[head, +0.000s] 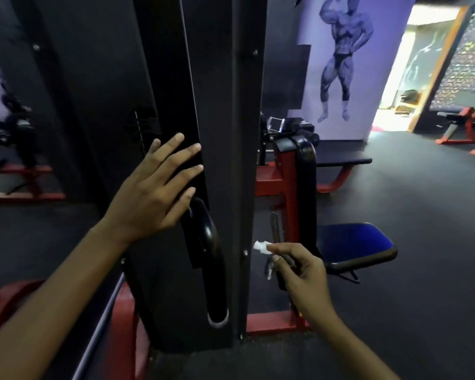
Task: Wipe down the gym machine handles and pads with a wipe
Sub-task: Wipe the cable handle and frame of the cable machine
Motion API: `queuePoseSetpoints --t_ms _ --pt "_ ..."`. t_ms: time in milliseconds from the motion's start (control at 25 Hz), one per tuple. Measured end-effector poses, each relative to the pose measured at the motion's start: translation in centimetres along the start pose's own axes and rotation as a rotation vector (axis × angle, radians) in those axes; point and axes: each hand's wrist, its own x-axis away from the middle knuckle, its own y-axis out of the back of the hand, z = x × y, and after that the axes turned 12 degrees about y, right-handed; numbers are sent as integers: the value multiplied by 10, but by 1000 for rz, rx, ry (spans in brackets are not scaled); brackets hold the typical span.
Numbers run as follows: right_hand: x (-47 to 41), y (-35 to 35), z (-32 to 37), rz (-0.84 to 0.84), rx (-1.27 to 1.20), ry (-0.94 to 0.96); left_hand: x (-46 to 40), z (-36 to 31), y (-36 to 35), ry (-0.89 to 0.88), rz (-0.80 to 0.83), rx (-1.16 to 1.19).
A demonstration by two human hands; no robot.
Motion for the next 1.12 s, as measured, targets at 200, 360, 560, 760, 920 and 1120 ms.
queuePoseSetpoints --t_ms 200,360,560,760,920,1120 --pt "-59 -24 -21 125 -151 -8 -1 -9 2 37 30 -88" --pt "-90 -25 -24 259 -254 -24 -2 -15 1 113 27 -134" --pt "-103 -41 -13 521 -577 -280 -6 -27 15 259 210 -266" --pt "-110 -63 -12 677 -1056 -744 -9 -69 31 610 324 -228" --pt "-130 -63 -12 856 -1296 -964 -8 -122 17 913 374 -240" --pt "-127 -63 -14 1135 -1117 -697 -1 -155 -7 1152 402 -362"
